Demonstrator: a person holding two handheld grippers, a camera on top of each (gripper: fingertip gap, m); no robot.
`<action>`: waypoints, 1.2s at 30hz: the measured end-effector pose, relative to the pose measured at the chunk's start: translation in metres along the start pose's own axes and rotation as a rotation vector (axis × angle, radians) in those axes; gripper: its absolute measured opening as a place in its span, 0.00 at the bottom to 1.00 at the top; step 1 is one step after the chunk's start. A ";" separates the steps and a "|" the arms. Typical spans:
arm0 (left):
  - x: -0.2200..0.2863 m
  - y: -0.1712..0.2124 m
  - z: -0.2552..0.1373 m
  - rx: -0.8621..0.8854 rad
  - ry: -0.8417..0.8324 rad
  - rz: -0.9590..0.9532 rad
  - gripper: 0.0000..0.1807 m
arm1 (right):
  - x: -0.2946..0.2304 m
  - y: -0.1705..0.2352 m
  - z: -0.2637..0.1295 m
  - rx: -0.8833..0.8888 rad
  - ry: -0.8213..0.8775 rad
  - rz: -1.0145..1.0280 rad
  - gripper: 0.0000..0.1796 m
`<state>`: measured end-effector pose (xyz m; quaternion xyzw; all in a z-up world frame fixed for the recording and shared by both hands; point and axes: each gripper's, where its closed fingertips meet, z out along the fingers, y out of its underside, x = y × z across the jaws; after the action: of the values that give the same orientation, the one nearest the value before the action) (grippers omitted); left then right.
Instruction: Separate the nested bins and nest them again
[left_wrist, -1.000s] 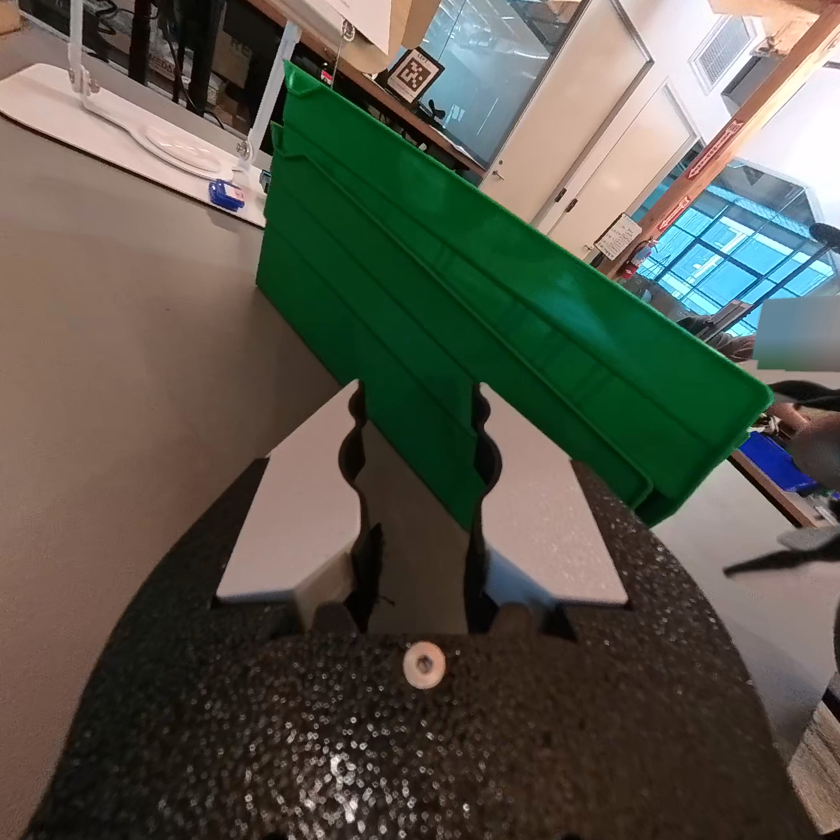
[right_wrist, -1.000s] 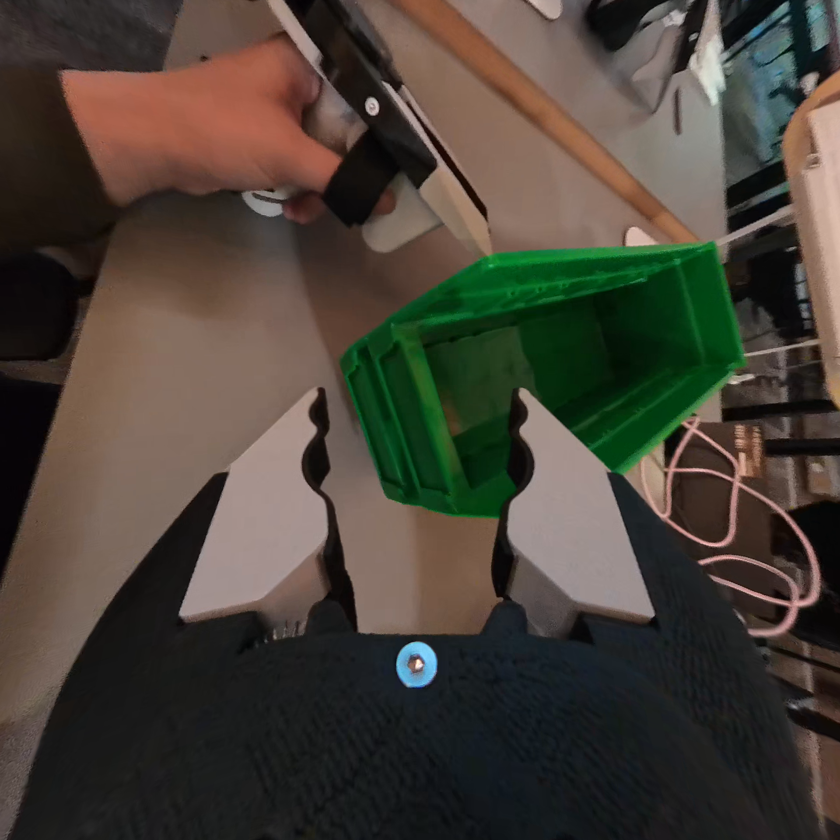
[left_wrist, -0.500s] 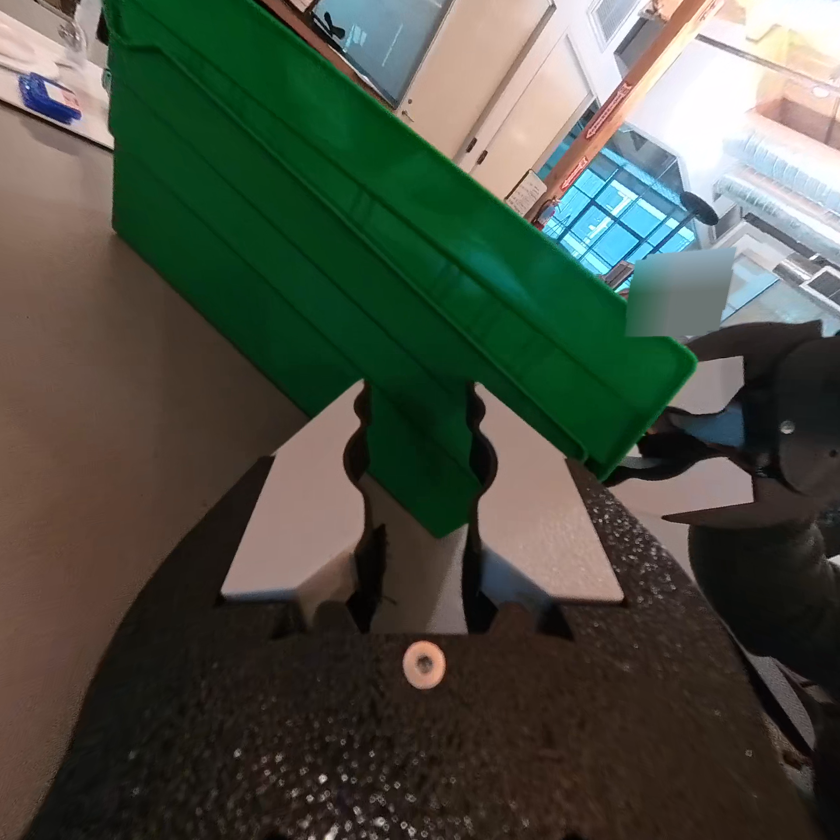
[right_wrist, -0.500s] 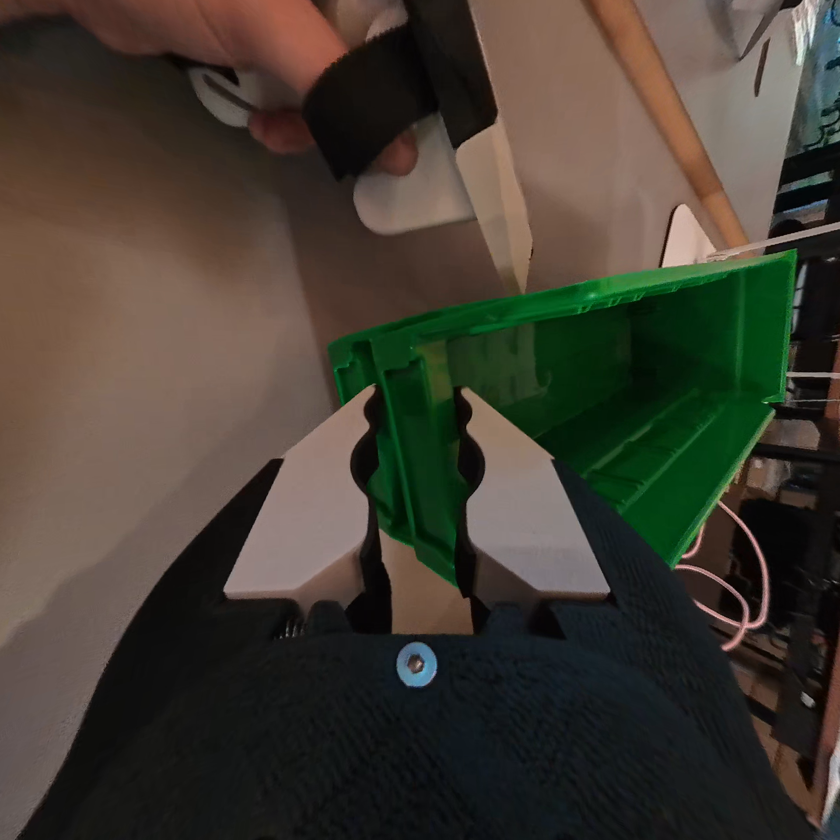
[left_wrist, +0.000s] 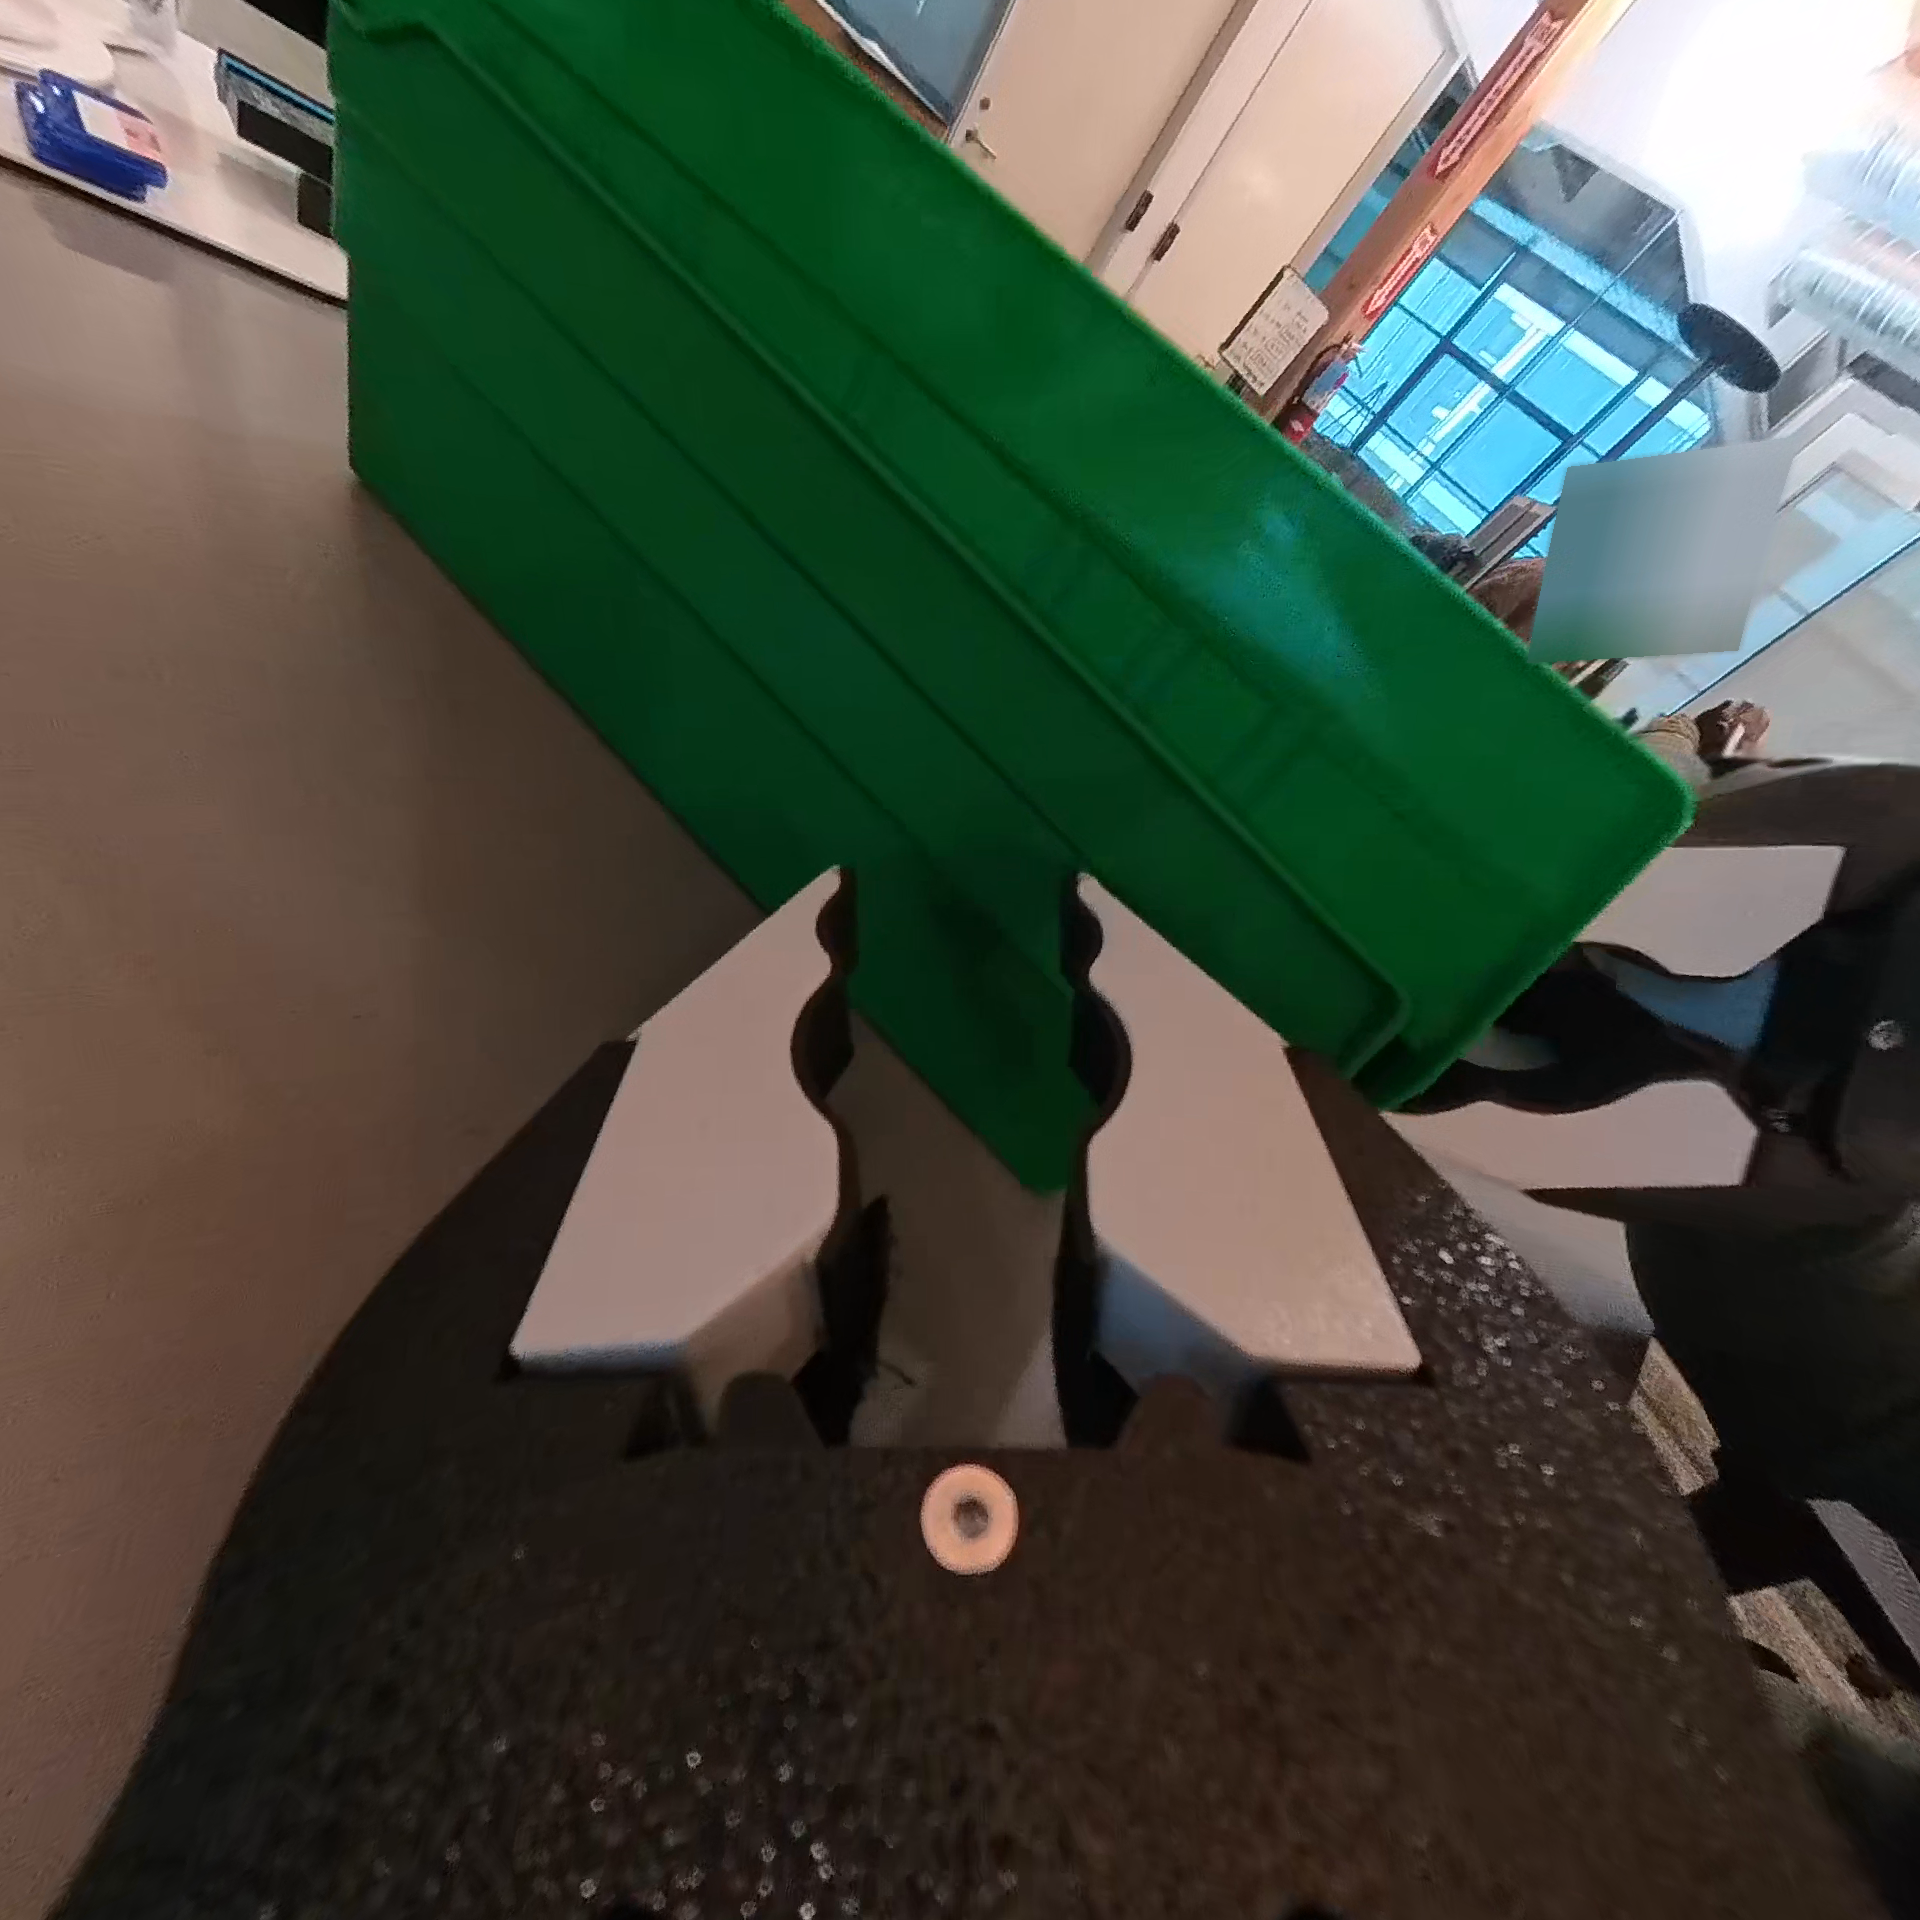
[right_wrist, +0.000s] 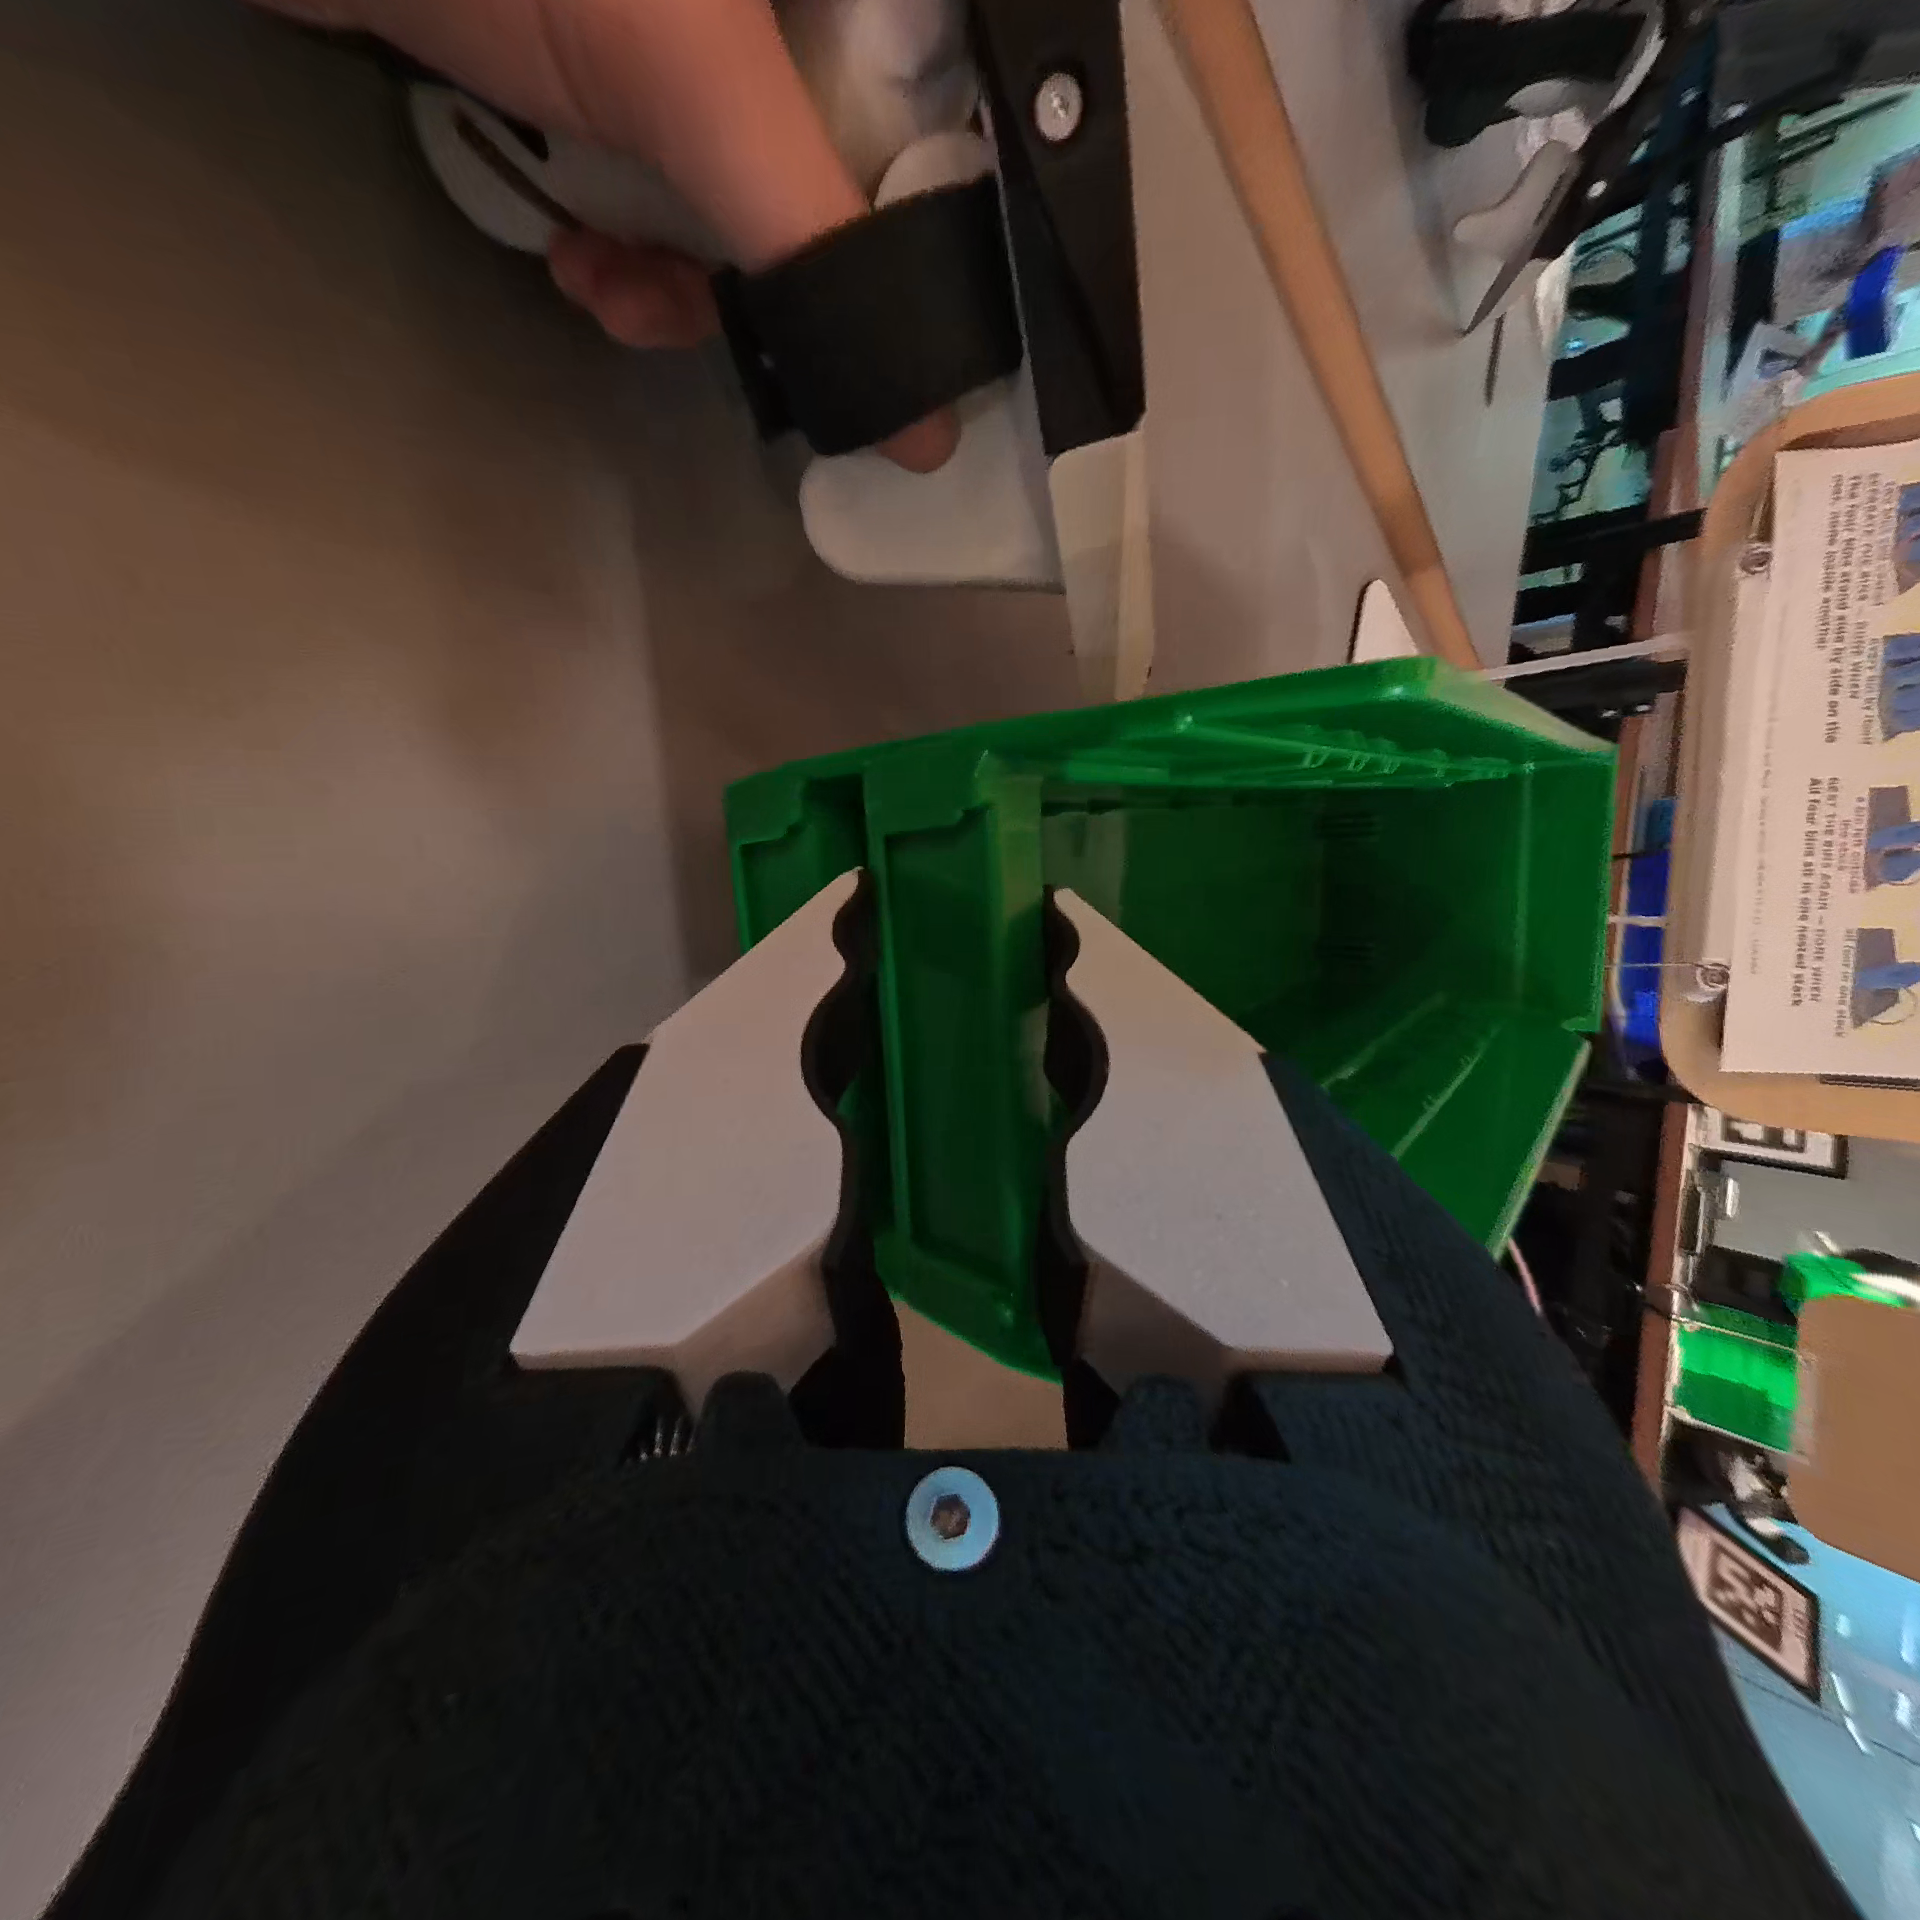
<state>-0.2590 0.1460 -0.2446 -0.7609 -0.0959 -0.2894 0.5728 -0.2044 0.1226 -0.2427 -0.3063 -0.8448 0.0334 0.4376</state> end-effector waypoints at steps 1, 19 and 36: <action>0.000 0.000 0.000 0.000 0.002 -0.001 0.20 | 0.000 0.000 0.000 0.006 0.010 0.002 0.16; -0.002 -0.001 0.001 0.009 -0.016 0.001 0.24 | -0.006 -0.013 -0.029 0.117 -0.095 0.277 0.35; -0.016 -0.030 -0.016 0.207 -0.131 0.042 0.30 | 0.112 0.295 -0.090 -0.569 0.112 1.541 0.89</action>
<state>-0.2921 0.1435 -0.2263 -0.7168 -0.1464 -0.2153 0.6469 -0.0403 0.4042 -0.2026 -0.9005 -0.3508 0.0938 0.2390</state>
